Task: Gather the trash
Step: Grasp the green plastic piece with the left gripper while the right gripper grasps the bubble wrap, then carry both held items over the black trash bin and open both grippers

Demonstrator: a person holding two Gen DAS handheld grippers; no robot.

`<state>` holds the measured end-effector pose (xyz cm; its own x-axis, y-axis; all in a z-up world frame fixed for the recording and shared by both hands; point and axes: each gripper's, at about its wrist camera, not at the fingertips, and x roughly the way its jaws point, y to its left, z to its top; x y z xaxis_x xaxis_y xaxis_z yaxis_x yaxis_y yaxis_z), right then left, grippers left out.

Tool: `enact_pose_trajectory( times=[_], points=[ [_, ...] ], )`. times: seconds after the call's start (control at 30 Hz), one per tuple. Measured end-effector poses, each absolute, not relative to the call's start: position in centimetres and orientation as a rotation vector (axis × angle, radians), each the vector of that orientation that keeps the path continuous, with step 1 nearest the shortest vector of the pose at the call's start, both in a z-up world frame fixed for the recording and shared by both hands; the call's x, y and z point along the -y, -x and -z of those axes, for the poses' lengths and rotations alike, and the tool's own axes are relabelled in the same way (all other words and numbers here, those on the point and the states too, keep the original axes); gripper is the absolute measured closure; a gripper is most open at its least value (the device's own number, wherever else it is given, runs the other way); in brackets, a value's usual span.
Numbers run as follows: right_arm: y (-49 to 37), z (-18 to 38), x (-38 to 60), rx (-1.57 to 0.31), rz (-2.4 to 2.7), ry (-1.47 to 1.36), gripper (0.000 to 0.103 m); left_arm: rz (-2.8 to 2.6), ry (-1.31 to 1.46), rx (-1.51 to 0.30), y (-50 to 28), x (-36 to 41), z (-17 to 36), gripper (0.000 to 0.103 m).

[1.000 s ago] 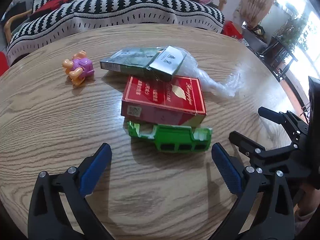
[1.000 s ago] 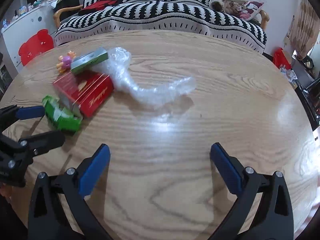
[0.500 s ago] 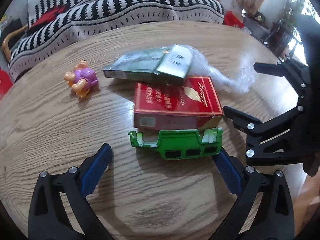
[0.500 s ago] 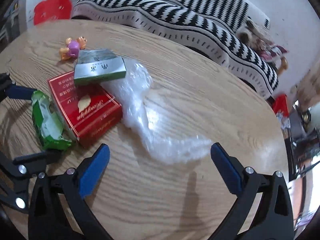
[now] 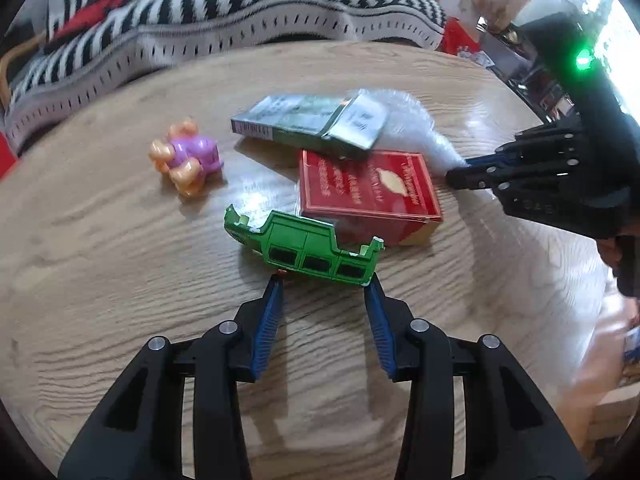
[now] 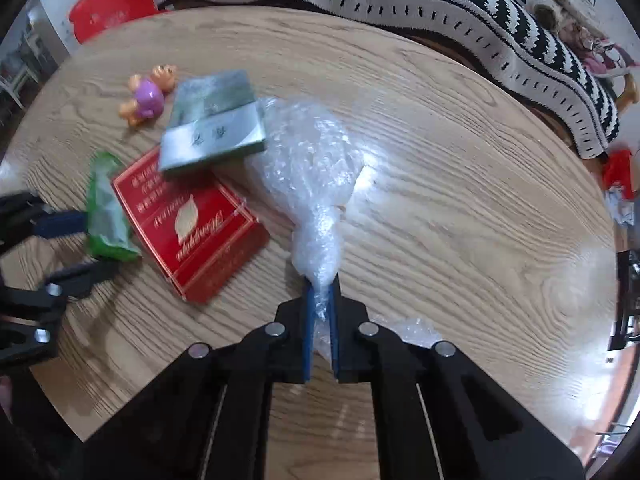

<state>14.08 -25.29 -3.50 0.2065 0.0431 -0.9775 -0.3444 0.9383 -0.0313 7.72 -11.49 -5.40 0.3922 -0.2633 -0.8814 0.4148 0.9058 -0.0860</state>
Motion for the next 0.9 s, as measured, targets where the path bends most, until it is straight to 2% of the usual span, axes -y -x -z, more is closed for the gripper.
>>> enact_pose_trajectory(
  times=[0.47, 0.9],
  points=[
    [-7.2, -0.7, 26.7, -1.293, -0.193, 0.183, 0.096, 0.444, -0.211, -1.044, -3.5, 11.8, 2.4, 0.062],
    [4.0, -8.8, 31.0, -1.141, -0.199, 0.024, 0.096, 0.571, -0.145, -1.005, 3.1, 14.0, -1.1, 0.062]
  ],
)
